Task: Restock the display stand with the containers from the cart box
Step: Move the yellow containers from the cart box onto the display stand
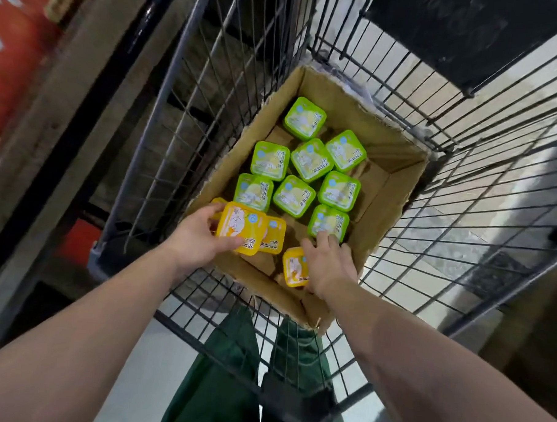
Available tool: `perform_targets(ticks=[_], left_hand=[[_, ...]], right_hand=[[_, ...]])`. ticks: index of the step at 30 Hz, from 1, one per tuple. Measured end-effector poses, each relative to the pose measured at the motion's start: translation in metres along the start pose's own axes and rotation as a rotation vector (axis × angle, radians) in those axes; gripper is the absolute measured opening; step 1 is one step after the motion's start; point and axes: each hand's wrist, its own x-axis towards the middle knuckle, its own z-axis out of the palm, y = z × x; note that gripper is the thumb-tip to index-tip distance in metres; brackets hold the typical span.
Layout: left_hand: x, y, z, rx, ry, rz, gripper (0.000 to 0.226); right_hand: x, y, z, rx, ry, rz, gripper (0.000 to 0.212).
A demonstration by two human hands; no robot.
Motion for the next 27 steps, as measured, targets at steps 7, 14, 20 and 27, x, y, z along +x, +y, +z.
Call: perform_targets(ticks=[7, 14, 20, 27], left_hand=[[-0.009, -0.005, -0.004, -0.02, -0.007, 0.0, 0.089], [-0.038, 0.004, -0.01, -0.106, -0.014, 0.008, 0.085], [-0.09, 0.04, -0.021, -0.238, -0.098, 0.08, 0.057], [-0.161, 0.054, -0.059, -0.297, -0.104, 0.236, 0.05]], right_hand=[[-0.003, 0.004, -0.013, 0.2, 0.035, -0.016, 0.069], [-0.042, 0.005, -0.063, 0.614, -0.008, -0.022, 0.095], [-0.11, -0.009, -0.113, 0.786, 0.09, -0.037, 0.093], [-0.187, -0.032, -0.166, 1.012, 0.201, -0.127, 0.088]])
